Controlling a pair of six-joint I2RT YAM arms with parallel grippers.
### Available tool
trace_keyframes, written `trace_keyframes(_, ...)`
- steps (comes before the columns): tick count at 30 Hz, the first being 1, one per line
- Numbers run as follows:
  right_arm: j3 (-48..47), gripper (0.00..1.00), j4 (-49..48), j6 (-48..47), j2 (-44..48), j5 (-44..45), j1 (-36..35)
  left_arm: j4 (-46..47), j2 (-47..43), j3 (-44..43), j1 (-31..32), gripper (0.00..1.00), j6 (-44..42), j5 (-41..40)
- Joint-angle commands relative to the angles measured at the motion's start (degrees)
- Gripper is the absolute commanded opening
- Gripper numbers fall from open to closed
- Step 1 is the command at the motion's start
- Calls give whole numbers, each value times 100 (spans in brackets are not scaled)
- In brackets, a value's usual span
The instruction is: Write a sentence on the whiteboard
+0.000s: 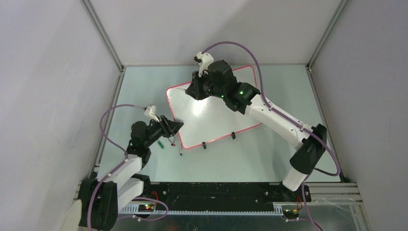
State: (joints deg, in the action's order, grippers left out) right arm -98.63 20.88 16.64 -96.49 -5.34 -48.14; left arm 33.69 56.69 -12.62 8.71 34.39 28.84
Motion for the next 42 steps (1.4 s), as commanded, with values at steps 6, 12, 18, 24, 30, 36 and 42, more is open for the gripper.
trace_keyframes(6,-442,0,97,-175,-232,473,-206,-390,-430,-159,-41,40,-719,-109)
trace_keyframes(12,-488,0,112,-166,-199,499,-211,-436,-426,-94,-45,40,-797,-282)
trace_keyframes(18,-477,0,43,-155,-153,534,-249,-529,-588,-72,-45,38,-852,-423)
trace_keyframes(24,-517,0,-60,-161,-211,728,-281,-653,-772,-86,-45,35,-924,-481)
trace_keyframes(30,-481,0,-217,-85,-314,862,-332,-711,-701,-121,-44,21,-1012,-535)
trace_keyframes(36,-536,0,-185,-174,-445,934,-363,-796,-526,-212,-43,15,-1057,-531)
trace_keyframes(42,-663,0,-25,-213,-663,953,-394,-796,-493,-241,-45,13,-1068,-482)
